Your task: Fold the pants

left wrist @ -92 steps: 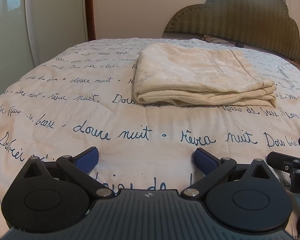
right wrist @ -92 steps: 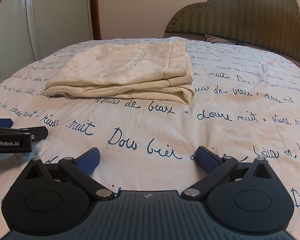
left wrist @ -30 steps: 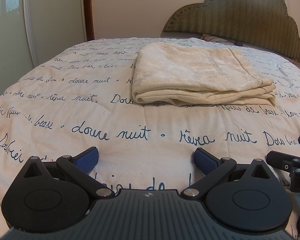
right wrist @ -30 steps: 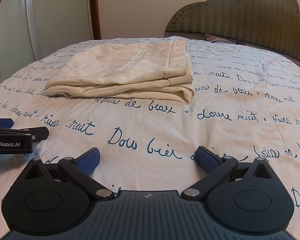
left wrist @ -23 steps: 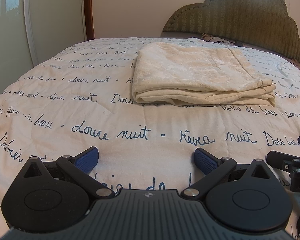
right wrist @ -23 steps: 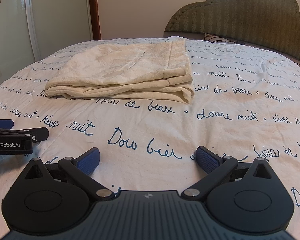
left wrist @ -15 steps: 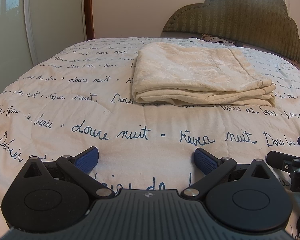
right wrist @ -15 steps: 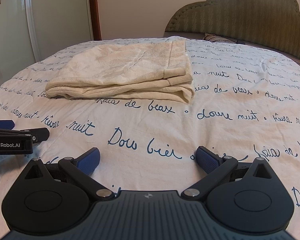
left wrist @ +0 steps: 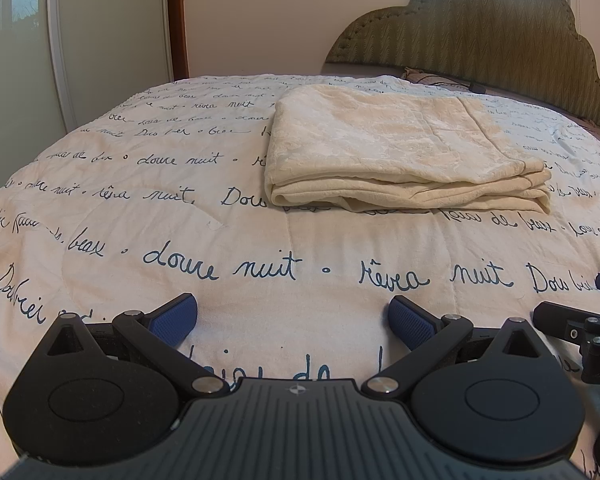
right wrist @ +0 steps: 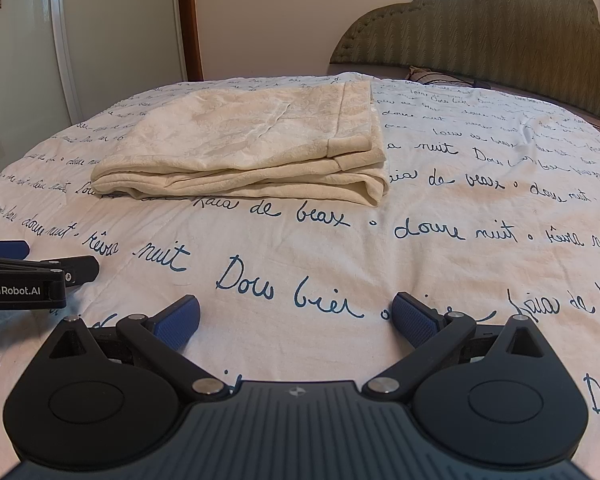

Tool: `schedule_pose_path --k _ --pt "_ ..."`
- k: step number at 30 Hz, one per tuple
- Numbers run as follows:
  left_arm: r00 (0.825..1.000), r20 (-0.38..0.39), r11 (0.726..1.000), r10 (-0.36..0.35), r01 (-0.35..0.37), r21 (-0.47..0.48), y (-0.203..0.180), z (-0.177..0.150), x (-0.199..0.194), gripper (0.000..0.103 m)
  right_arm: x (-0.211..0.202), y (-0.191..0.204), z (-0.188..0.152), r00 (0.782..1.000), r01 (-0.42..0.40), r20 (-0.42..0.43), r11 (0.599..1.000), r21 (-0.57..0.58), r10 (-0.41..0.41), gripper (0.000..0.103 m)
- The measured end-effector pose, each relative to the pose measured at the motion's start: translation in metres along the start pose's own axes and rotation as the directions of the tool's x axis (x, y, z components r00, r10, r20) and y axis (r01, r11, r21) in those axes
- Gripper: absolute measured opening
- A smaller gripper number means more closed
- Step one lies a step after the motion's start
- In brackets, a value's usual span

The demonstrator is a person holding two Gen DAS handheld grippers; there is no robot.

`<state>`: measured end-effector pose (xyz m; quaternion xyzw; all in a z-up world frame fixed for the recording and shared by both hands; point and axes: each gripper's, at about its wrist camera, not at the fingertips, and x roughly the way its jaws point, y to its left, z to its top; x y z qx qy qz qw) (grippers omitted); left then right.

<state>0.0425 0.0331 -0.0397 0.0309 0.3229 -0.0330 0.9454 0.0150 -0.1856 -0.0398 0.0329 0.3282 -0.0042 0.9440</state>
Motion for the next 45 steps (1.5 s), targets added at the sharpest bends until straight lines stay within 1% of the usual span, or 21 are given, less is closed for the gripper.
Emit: schedule_pose_path --k 19,22,28,32,36,45 --pt "1.000 0.000 1.000 -0.002 0.002 -0.003 0.001 0.000 0.000 0.103 -0.001 -0.001 0.000 1.000 -0.004 0.005 1.000 0.005 0.004 0.103" --pt "1.000 0.001 1.000 -0.002 0.002 -0.005 0.001 0.000 0.000 0.103 -0.003 -0.001 0.001 1.000 -0.003 0.016 1.000 0.011 0.003 0.103" --pt "1.000 0.019 0.999 -0.004 0.005 -0.035 0.006 -0.001 -0.003 0.103 -0.013 -0.008 -0.001 0.996 0.037 0.073 0.998 0.052 -0.041 0.103" --pt "1.000 0.013 0.999 -0.005 0.006 -0.035 0.005 0.000 -0.003 0.103 -0.009 -0.009 0.000 0.998 0.037 0.055 0.998 0.058 -0.040 0.103" --pt "1.000 0.007 1.000 0.000 0.000 -0.023 0.004 0.000 -0.002 0.103 -0.003 -0.005 0.000 0.999 0.047 0.014 0.999 0.027 -0.048 0.103" --pt "1.000 0.007 1.000 -0.002 0.002 -0.024 0.004 0.000 -0.001 0.103 -0.003 -0.005 -0.001 0.999 0.043 0.010 0.999 0.026 -0.043 0.103"
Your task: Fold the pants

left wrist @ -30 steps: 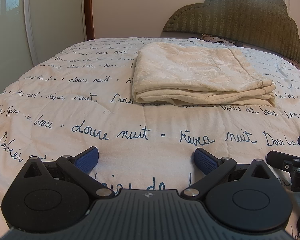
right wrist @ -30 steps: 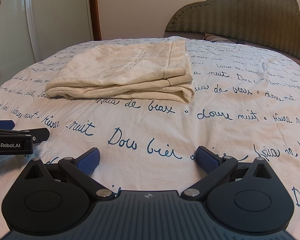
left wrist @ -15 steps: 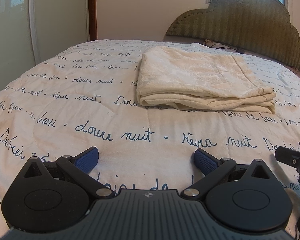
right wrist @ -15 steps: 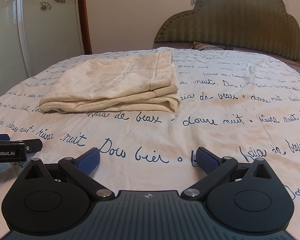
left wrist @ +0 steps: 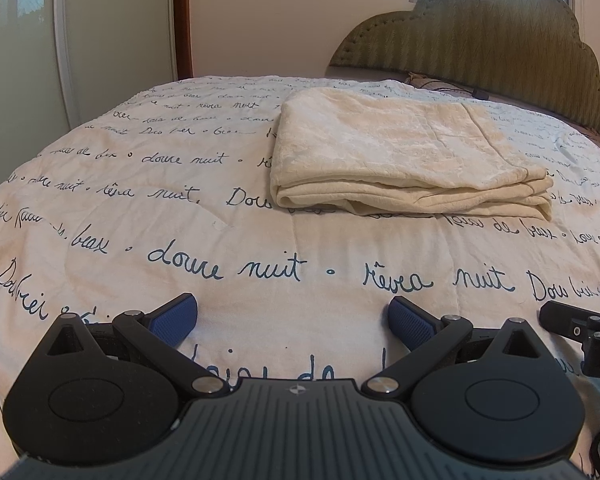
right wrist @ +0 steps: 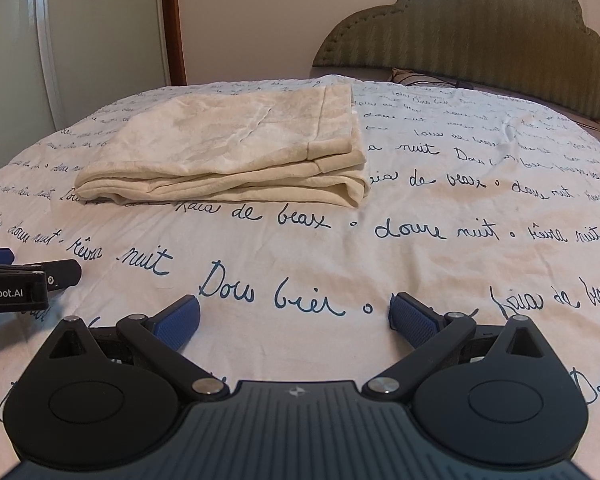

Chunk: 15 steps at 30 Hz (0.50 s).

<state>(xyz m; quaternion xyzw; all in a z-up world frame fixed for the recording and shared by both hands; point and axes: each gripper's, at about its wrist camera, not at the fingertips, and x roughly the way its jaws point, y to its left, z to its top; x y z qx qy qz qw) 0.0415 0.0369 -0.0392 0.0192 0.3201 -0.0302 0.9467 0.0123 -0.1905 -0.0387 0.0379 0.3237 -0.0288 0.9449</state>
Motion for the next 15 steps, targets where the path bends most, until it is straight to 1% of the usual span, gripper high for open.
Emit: schedule_pose_path --k 15 --pt "1.000 -0.003 1.000 0.004 -0.004 0.010 -0.0007 0.0003 0.0009 0.103 0.0007 0.0000 0.0002 1.000 -0.001 -0.001 1.000 0.001 0.001 0.103"
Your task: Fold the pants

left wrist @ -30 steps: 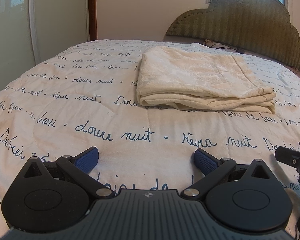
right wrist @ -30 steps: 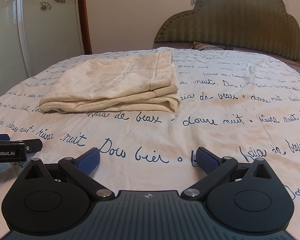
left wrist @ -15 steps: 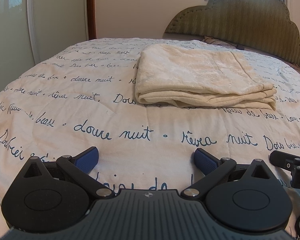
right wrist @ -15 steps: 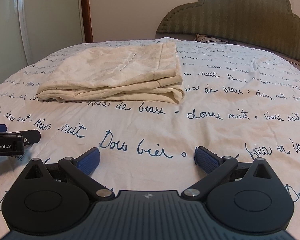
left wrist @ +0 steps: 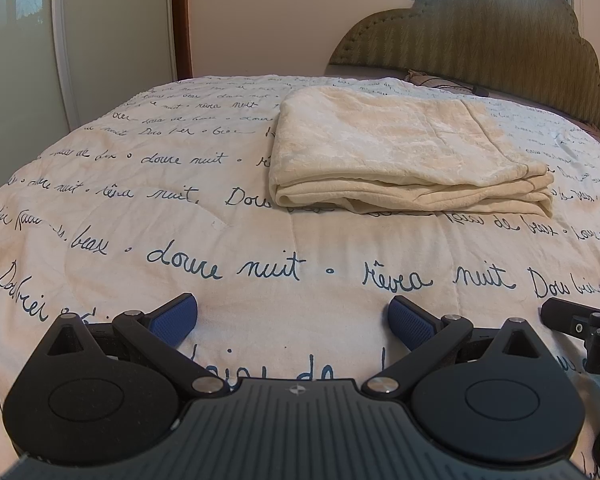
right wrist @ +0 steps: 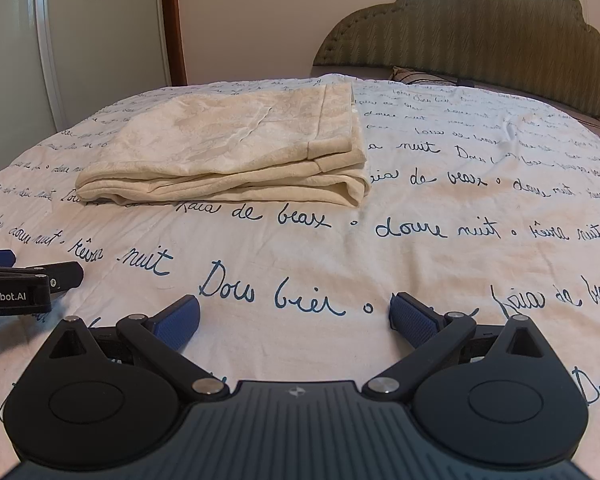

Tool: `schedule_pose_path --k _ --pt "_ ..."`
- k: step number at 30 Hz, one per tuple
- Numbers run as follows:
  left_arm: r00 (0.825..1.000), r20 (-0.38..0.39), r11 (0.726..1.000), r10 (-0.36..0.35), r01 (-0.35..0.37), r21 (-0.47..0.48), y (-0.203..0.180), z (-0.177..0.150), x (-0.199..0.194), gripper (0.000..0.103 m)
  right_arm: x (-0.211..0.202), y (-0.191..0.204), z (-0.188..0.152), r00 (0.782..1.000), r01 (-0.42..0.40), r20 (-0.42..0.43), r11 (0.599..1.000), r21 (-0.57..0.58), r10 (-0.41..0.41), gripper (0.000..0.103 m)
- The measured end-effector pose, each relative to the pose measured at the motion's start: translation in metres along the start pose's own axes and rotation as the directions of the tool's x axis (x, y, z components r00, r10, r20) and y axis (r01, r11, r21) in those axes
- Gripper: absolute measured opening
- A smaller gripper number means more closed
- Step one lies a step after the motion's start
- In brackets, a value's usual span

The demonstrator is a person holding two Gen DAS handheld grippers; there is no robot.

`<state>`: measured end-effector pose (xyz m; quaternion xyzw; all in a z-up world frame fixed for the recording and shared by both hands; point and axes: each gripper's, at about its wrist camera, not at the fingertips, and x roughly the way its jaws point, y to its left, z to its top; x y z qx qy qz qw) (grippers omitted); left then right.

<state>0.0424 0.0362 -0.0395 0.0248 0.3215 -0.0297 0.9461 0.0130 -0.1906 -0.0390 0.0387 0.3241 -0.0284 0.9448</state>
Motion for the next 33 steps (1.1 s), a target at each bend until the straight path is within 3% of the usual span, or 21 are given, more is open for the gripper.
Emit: schedule_pose_path --k 33 --pt "1.000 -0.001 1.000 -0.022 0.022 -0.021 0.0029 -0.0004 -0.0001 0.103 -0.0008 -0.0011 0.0002 1.000 -0.010 0.000 1.000 0.008 0.010 0.103"
